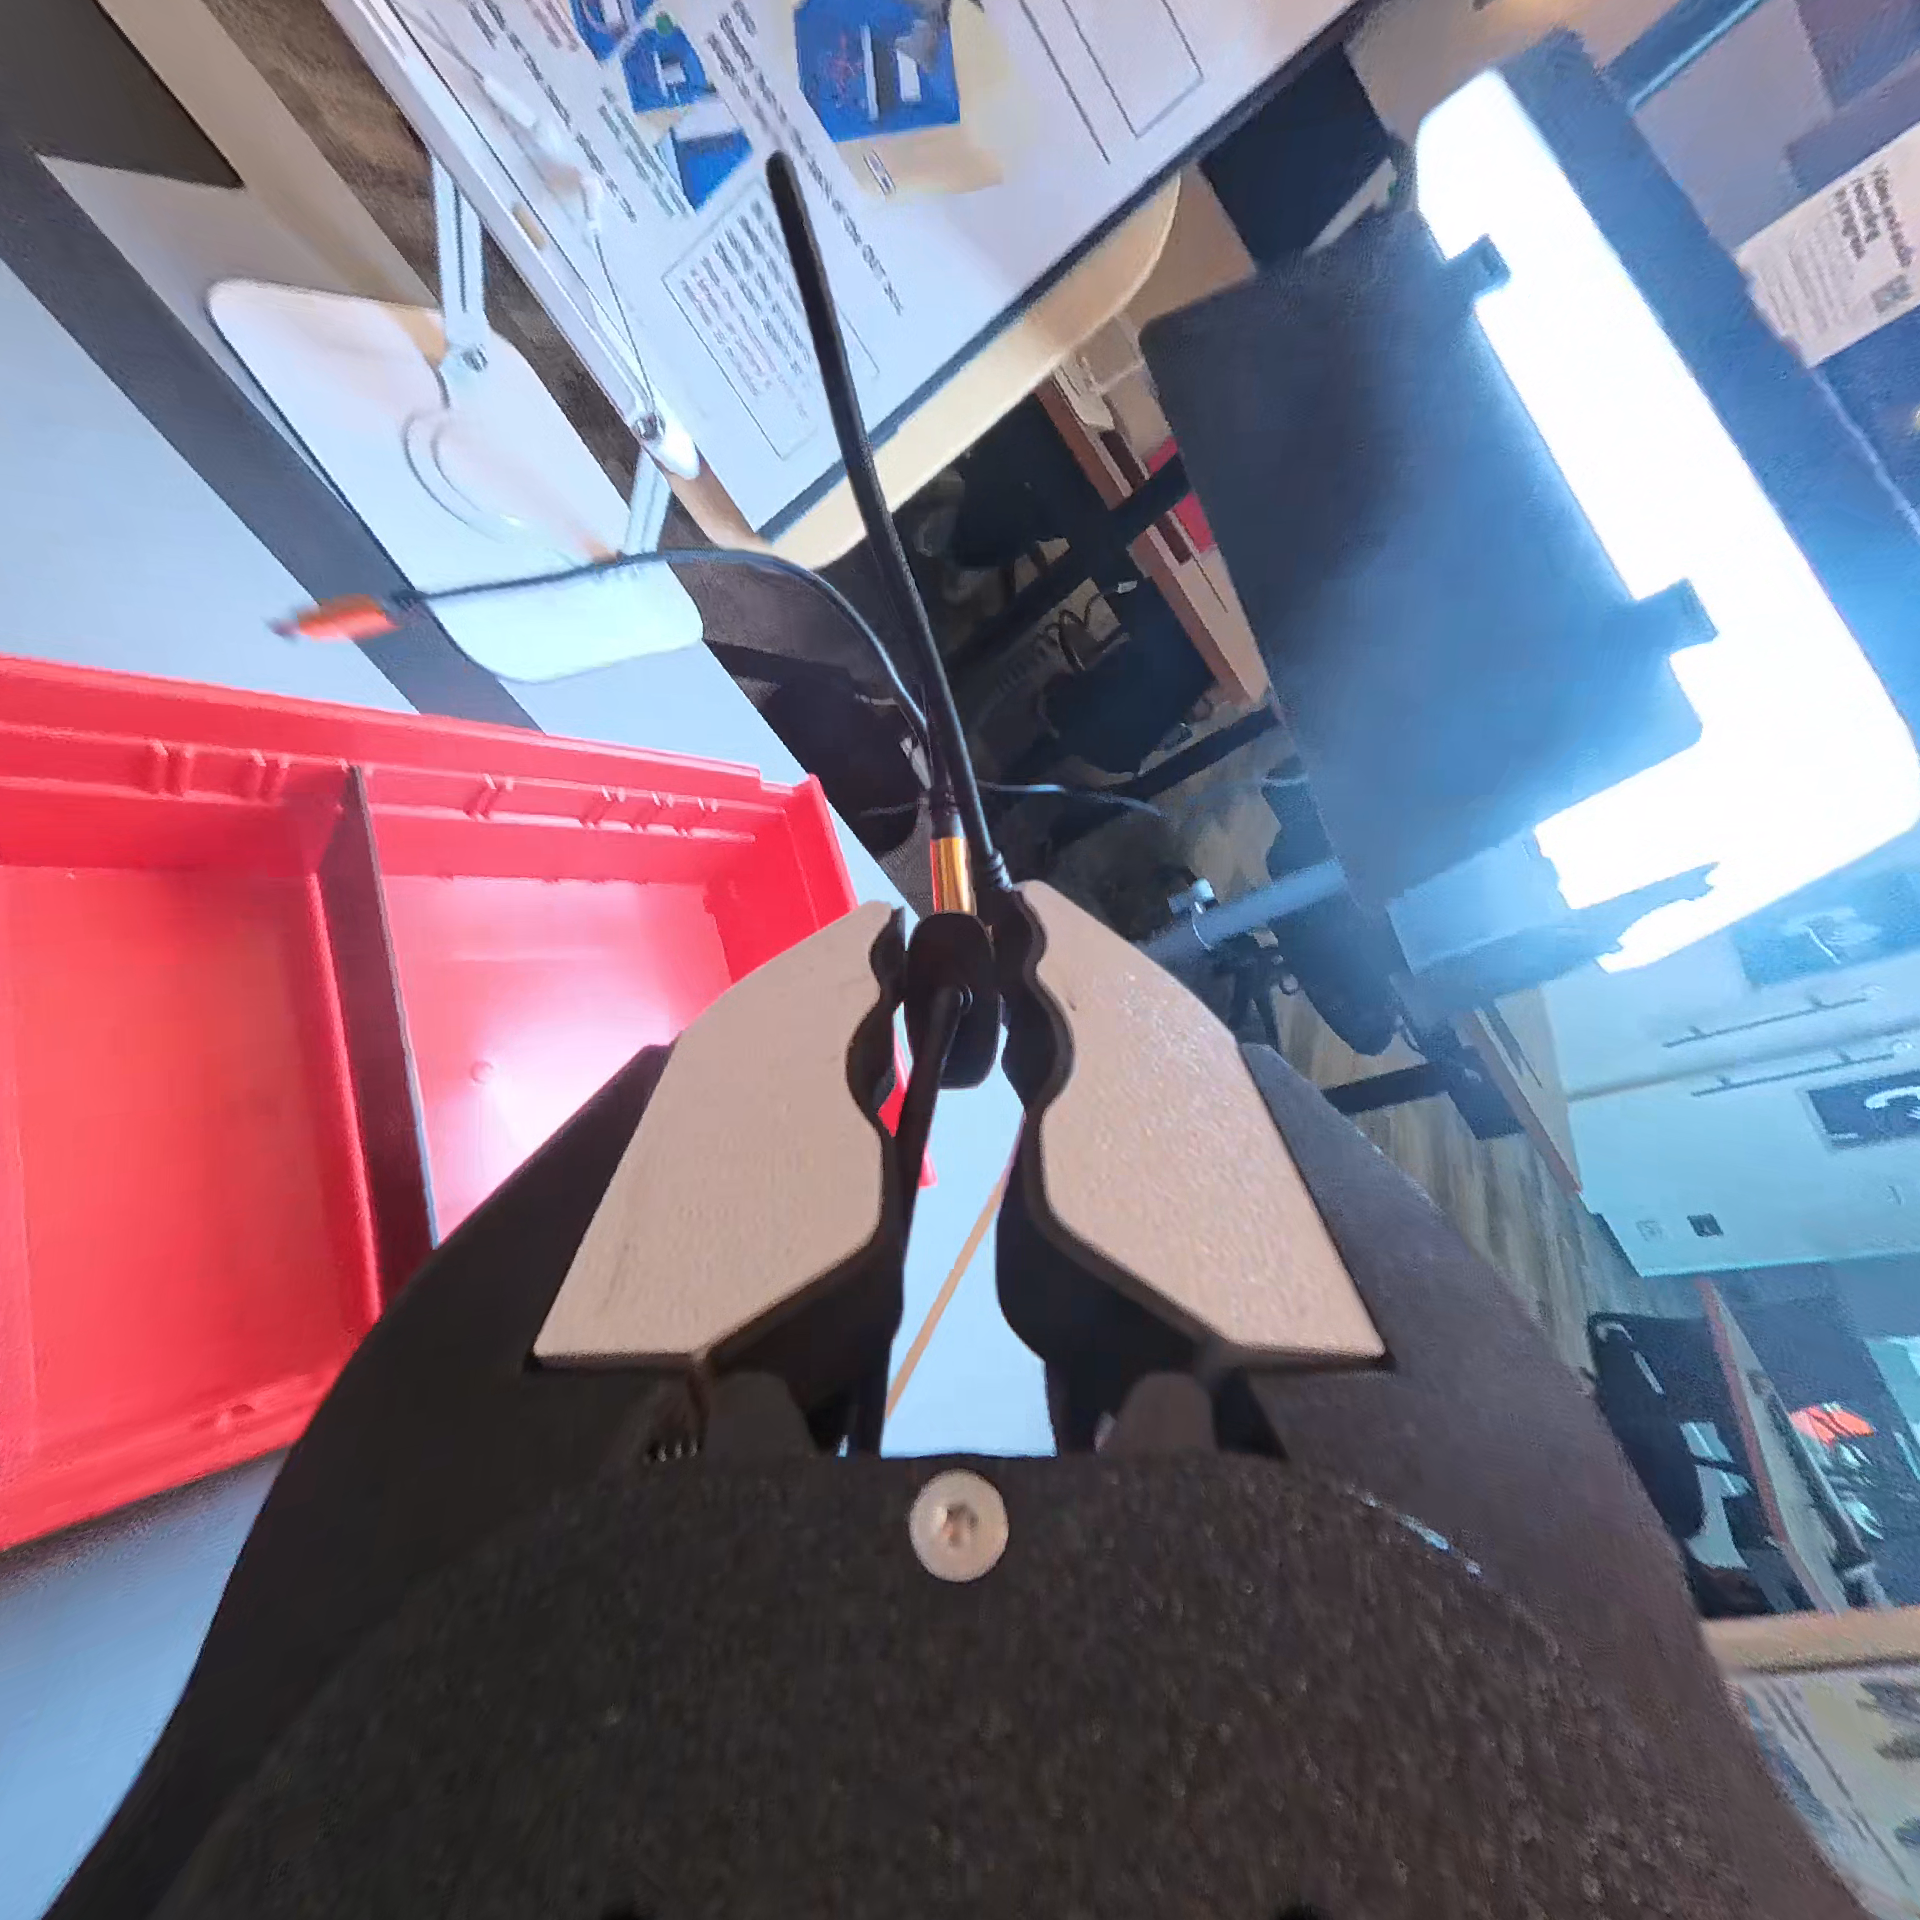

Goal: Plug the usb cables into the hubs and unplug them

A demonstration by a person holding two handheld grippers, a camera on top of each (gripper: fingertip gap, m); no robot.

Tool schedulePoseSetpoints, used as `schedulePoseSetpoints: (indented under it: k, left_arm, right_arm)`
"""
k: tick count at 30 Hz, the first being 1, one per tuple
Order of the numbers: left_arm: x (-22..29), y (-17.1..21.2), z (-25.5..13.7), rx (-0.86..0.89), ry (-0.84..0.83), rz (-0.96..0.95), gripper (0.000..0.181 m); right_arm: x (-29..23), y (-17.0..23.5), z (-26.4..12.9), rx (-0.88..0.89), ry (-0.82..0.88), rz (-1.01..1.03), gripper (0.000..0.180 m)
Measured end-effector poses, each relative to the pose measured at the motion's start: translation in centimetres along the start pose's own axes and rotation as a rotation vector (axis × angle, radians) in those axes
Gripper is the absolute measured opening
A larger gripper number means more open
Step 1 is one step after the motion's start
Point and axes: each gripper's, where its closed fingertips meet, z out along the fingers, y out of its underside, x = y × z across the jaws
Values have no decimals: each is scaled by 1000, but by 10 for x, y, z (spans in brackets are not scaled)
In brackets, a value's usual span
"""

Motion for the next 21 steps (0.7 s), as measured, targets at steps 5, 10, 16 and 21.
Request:
schedulePoseSetpoints:
  k: [5,10,16,21]
  left_arm:
    - [0,9,5,-39,5,-4,28]
    - [1,16,8,-65,3,-1,28]
    - [1,22,8,-88,1,3,28]
    - [-3,23,7,-92,-7,1,28]
  right_arm:
    - [-11,26,25,-135,-7,-77,16]
    - [-52,37,79,-239,-94,-160,16]
    - [-89,61,139,-315,-148,-95,16]
    - [-137,101,148,-425,-299,-6,19]
